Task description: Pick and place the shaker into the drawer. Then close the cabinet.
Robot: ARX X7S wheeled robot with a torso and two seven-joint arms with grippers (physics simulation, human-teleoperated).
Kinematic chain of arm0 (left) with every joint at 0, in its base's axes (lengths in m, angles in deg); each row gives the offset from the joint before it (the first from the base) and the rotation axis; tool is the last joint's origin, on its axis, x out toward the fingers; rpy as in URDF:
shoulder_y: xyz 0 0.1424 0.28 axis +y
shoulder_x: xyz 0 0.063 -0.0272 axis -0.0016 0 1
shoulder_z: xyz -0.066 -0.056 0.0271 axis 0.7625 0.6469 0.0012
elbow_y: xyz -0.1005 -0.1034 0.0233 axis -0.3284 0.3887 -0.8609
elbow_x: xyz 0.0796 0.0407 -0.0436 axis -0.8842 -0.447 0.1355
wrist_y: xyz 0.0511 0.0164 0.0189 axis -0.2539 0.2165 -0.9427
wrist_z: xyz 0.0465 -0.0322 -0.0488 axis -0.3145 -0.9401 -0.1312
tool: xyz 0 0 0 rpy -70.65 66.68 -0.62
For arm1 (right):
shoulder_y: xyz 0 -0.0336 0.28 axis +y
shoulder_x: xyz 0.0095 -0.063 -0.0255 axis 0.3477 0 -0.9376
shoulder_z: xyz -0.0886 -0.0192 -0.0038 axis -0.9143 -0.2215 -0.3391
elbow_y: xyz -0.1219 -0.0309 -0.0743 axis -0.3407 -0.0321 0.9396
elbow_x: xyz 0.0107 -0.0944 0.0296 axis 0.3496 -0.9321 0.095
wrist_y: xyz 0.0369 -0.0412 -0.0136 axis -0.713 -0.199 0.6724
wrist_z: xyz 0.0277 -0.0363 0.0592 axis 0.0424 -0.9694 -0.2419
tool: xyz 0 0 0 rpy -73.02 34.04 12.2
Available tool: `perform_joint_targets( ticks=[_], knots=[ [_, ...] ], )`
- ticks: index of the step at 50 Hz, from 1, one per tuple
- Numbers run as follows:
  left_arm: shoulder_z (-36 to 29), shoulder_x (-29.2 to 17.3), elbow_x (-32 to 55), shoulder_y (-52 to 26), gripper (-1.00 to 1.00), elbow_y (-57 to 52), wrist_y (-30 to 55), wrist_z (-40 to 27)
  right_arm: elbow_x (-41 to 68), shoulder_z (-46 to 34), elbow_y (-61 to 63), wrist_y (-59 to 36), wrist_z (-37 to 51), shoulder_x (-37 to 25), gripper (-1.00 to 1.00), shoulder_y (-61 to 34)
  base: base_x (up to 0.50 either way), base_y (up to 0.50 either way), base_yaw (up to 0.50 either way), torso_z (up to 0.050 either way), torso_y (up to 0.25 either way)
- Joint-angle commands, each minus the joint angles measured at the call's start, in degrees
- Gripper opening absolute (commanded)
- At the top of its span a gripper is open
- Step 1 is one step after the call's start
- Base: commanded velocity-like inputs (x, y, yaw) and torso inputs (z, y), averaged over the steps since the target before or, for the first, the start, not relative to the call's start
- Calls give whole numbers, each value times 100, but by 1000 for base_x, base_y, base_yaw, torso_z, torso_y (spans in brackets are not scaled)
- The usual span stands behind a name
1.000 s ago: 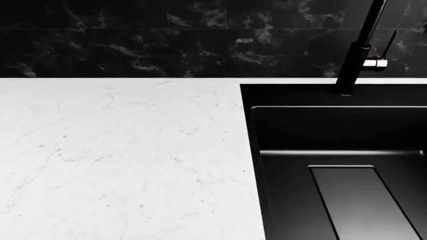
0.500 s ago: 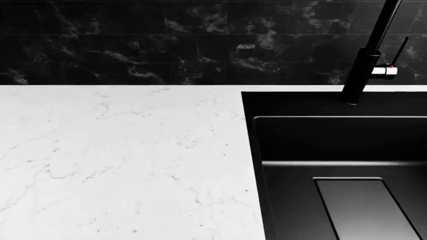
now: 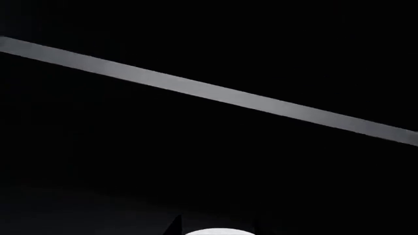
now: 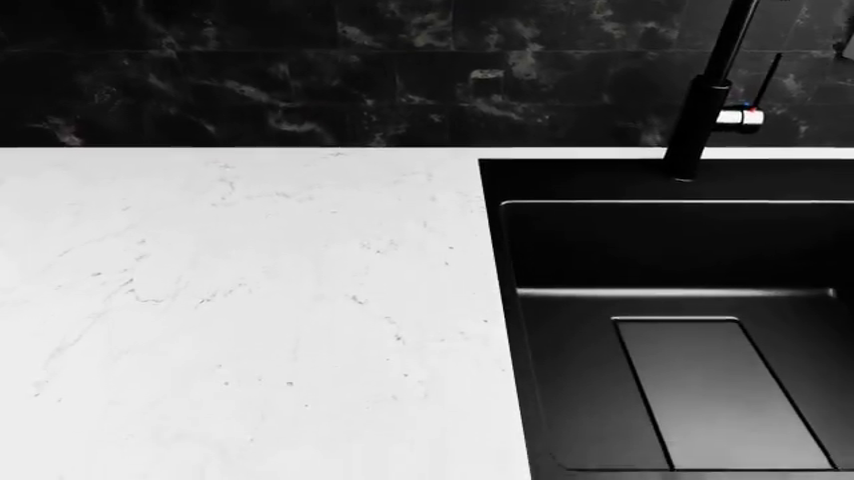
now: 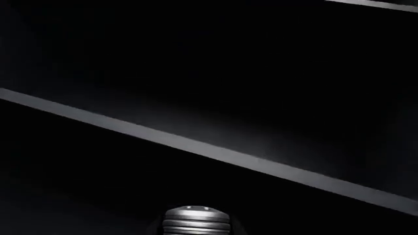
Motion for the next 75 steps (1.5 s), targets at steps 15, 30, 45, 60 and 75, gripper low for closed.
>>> perform_joint_targets(
  ticks=[15,30,45,60,75],
  knots=[
    [-871,1,1007,-44,-100,220,-246,13,-171,7,-245,79,-47,-31,-100,-2,-500,0,0,0,0],
    [-1781,1,1864,-43,-100,407,-449,46,-148,3,-469,123,-69,-63,-100,-2,-500,0,0,0,0],
    [-3317,-2528,4301,3137,-100,-5849,43,-2241,-202,-93,5116,-3078,-551,-68,-100,3540,-100,0,0,0,0],
    [-3394,-4404,4830,5591,-100,-10194,-399,-4242,1161,273,9768,-5682,639,125,-100,6487,0,0,0,0,0],
    [-3655,-5029,4251,7639,-100,-11386,-1404,-4612,5396,1735,11001,-5502,3485,-191,-100,9075,0,0,0,1,0]
  ],
)
